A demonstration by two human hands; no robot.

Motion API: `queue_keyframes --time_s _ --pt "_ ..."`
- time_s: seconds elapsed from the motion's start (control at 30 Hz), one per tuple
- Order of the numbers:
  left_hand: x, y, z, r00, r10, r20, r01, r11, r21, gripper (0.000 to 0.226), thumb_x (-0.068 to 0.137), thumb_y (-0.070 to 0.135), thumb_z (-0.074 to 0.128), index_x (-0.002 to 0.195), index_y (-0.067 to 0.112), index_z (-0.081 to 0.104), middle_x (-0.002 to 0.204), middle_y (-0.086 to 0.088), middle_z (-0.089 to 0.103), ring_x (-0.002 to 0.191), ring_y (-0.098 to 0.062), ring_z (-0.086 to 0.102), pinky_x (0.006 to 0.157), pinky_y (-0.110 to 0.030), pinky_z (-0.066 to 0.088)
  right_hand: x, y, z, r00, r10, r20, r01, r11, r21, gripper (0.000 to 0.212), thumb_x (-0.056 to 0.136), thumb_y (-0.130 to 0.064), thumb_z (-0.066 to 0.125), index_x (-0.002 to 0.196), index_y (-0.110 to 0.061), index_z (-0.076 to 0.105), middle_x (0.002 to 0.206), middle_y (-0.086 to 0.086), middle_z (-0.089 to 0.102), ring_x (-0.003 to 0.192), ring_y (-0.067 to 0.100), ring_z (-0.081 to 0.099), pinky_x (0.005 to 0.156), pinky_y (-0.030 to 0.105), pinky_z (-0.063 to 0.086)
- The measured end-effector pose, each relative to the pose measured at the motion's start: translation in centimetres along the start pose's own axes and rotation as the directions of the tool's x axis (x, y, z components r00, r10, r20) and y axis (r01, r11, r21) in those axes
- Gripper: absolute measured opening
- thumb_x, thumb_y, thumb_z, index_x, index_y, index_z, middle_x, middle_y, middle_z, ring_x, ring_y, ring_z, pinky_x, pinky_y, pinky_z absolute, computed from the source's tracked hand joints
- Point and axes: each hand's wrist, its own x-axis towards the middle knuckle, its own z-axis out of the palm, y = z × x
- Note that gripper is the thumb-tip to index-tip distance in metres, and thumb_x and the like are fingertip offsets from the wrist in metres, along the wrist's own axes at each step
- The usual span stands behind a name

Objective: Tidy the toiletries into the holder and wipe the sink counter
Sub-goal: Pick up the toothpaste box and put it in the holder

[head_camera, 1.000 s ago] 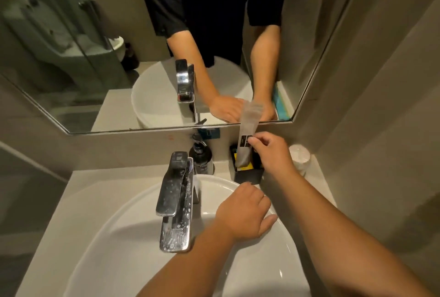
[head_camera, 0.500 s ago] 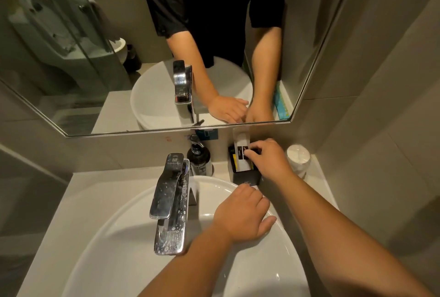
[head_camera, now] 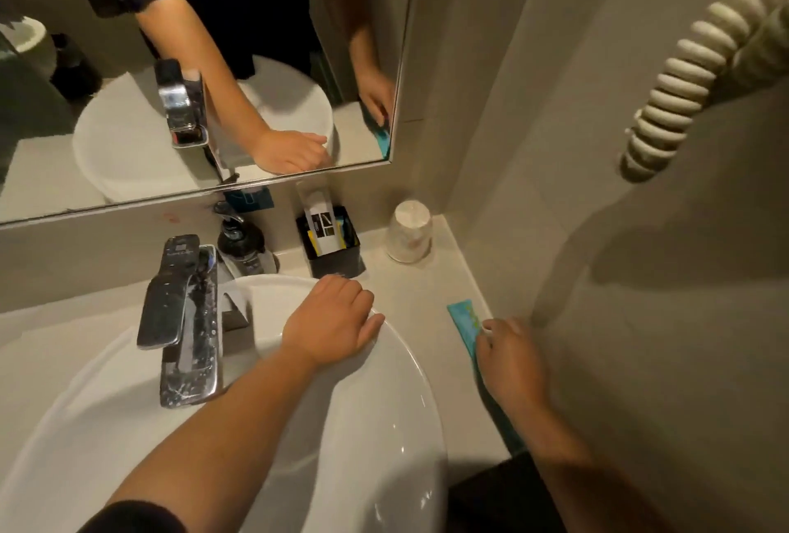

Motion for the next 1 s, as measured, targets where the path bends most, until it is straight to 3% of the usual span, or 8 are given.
queue_keyframes --time_s 0.2,0.37,0.53,0.6,0.67,0.77,0.87,1.0 --pt "0.1 0.2 -0.3 1.0 -0.007 0.03 0.007 1.0 0.018 0.043 0.096 0.041 0.037 0.078 0.009 0.059 0.072 -0.008 0.056 0.071 -0.03 0.049 0.074 -0.039 0.039 -1.3 0.7 1.3 0.978 0.133 0.162 -0.082 0.953 -0.291 0.022 0.091 -0.02 0.051 0.113 -0.016 0.051 0.112 0.006 0.053 0.088 0.029 0.067 0.067 0.038 0.052" --pt "-0.1 0.2 -0.5 0.999 0.009 0.036 -0.01 1.0 0.024 0.042 0.096 0.042 0.037 0.074 0.01 0.056 0.07 -0.008 0.054 0.068 -0.03 0.048 0.071 -0.04 0.039 -0.9 0.7 1.6 0.976 0.157 0.149 -0.117 0.961 -0.249 0.023 0.088 -0.016 0.057 0.11 -0.011 0.052 0.112 0.01 0.058 0.094 0.03 0.067 0.072 0.039 0.055" --pt "-0.2 0.5 -0.9 0.999 -0.005 0.034 0.005 1.0 -0.002 0.043 0.096 0.043 0.035 0.078 0.011 0.058 0.073 -0.008 0.056 0.072 -0.03 0.049 0.075 -0.04 0.04 0.0 1.3 0.3 0.966 0.185 0.18 -0.185 0.983 -0.016 0.016 0.088 -0.024 0.057 0.092 -0.009 0.061 0.096 0.017 0.068 0.091 0.036 0.066 0.074 0.038 0.052" --pt "-0.3 0.5 -1.0 0.998 -0.024 0.052 0.024 1.0 -0.004 0.044 0.096 0.043 0.034 0.081 0.011 0.06 0.076 -0.008 0.057 0.074 -0.03 0.051 0.078 -0.04 0.04 0.7 1.1 -0.8 0.966 0.167 0.199 -0.208 0.957 0.205 0.021 0.083 -0.02 0.061 0.064 -0.015 0.054 0.063 0.009 0.06 0.065 0.029 0.063 0.062 0.035 0.052" --pt "-0.3 0.8 -1.3 0.997 -0.033 0.064 0.034 0.999 -0.012 0.045 0.097 0.044 0.033 0.083 0.012 0.06 0.078 -0.007 0.058 0.077 -0.029 0.051 0.08 -0.04 0.04 1.2 -0.4 -3.1 0.981 0.121 0.15 -0.175 0.888 0.426 0.037 0.08 -0.012 0.067 0.052 -0.015 0.043 0.048 -0.002 0.043 0.047 0.012 0.043 0.049 0.03 0.039" --pt "-0.4 1.0 -1.7 0.998 -0.036 0.049 0.038 0.999 -0.038 0.045 0.097 0.043 0.033 0.083 0.011 0.06 0.078 -0.007 0.057 0.077 -0.028 0.049 0.08 -0.04 0.041 2.3 -5.9 -7.4 0.993 -0.051 0.109 -0.04 0.718 0.695 0.027 0.084 -0.008 0.065 0.059 -0.015 0.057 0.053 0.0 0.051 0.042 0.003 0.041 0.045 0.019 0.036" --pt "-0.3 0.7 -1.6 0.999 -0.033 0.019 0.033 0.999 -0.024 0.041 0.096 0.041 0.037 0.079 0.01 0.058 0.074 -0.009 0.055 0.072 -0.029 0.047 0.074 -0.041 0.042 4.5 -12.3 -9.7 0.978 -0.201 0.055 0.064 0.542 0.838 0.016 0.087 -0.011 0.062 0.071 -0.014 0.062 0.064 0.005 0.058 0.053 0.011 0.051 0.051 0.024 0.042" --pt "-0.4 0.3 -0.8 1.0 0.001 -0.013 -0.001 0.999 -0.032 0.04 0.096 0.042 0.04 0.078 0.01 0.055 0.074 -0.009 0.054 0.072 -0.029 0.046 0.076 -0.041 0.04 7.2 -19.0 -8.8 0.946 -0.324 0.014 0.154 0.486 0.86 0.019 0.09 -0.013 0.061 0.071 -0.018 0.059 0.063 0.001 0.058 0.058 0.012 0.055 0.05 0.018 0.045"
